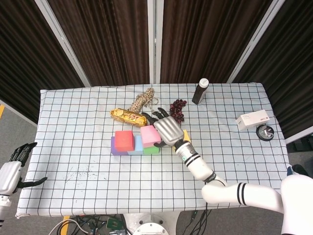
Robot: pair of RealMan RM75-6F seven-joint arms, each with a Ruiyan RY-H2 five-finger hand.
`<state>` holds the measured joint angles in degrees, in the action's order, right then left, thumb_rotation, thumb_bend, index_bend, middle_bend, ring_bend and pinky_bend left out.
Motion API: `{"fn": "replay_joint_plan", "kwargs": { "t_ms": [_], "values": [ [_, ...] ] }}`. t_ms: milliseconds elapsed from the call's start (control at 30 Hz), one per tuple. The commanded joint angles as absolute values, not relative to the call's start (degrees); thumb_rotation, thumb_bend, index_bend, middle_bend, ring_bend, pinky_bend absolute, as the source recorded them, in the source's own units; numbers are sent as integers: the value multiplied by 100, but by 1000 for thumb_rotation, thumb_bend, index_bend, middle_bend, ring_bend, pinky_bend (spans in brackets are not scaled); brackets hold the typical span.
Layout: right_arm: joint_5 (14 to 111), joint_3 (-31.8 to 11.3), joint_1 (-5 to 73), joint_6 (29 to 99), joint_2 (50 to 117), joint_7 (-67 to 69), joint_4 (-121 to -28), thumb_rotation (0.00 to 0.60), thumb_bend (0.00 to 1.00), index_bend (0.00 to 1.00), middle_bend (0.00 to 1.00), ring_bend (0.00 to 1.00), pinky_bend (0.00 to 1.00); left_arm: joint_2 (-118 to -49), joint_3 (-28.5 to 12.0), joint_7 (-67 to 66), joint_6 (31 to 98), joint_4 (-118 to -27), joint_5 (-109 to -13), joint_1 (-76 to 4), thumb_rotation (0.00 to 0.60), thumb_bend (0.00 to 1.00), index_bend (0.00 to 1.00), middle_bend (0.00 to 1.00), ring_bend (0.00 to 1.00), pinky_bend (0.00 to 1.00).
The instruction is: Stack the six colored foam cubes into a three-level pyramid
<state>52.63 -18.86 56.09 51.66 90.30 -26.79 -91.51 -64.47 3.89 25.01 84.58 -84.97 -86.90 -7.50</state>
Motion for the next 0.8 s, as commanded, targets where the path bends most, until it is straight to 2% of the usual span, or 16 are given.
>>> {"fn": "replay_joint_plan", "kwargs": {
  "t_ms": [33, 367, 800],
  "values": [
    [4730, -1931, 5824, 5359, 9036, -3170, -9426, 600, 88, 0, 512, 130, 0, -6465, 355, 2553, 8462, -8457, -8722, -734, 600, 0, 26, 76, 0, 0],
    [3646, -1935, 6322, 5872, 9009, -4210, -9882, 600, 90, 0, 506, 130, 0, -6492, 273, 2652, 8326, -8393, -8732, -730, 600, 0, 26, 76, 0, 0],
    [2937, -1869, 6691, 6413, 9336, -4704, -9821, 600, 91, 0, 505, 138, 0, -6516, 238, 2752, 8224, -8317, -8779, -705, 600, 0, 26, 76, 0, 0]
  ]
}}
